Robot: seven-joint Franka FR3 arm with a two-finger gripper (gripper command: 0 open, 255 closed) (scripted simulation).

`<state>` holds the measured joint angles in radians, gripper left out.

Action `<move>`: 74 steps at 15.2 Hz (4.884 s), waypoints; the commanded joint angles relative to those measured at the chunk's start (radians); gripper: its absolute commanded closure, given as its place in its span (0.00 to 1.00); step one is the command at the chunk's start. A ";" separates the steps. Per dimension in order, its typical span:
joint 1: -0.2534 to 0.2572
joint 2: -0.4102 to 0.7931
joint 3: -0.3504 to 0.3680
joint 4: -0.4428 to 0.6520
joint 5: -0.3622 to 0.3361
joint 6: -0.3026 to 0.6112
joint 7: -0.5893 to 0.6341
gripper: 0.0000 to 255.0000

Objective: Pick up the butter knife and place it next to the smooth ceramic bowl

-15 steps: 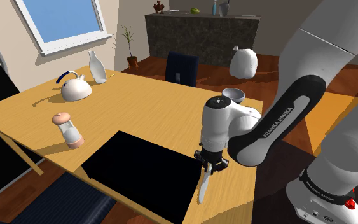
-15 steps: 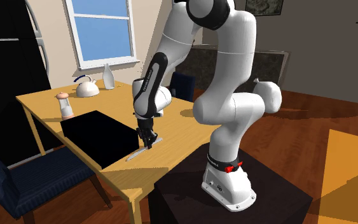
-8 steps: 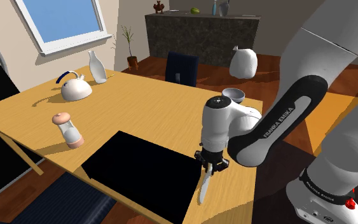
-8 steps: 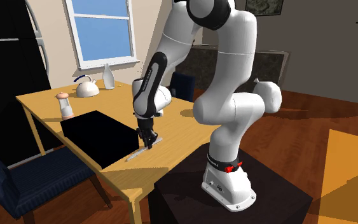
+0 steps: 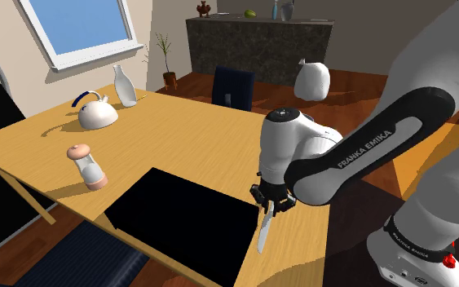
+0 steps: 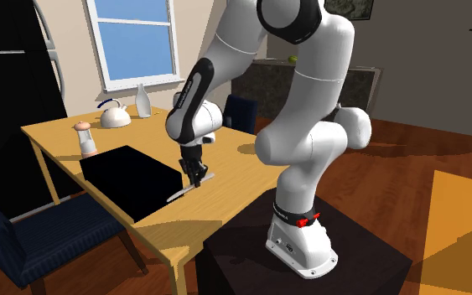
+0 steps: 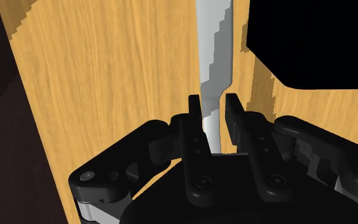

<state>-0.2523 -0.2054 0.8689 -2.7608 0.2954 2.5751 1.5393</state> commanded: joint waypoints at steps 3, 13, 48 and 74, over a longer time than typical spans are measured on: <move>0.040 -0.079 -0.037 0.011 0.058 -0.082 -0.043 1.00; 0.098 -0.238 -0.121 0.056 0.105 -0.280 -0.089 1.00; -0.337 -0.075 -0.704 0.191 -0.270 -0.300 -0.798 1.00; -0.378 0.257 -0.731 0.167 -0.366 0.052 -0.781 1.00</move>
<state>-0.6305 0.0376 0.1386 -2.5892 -0.0645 2.6085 0.7535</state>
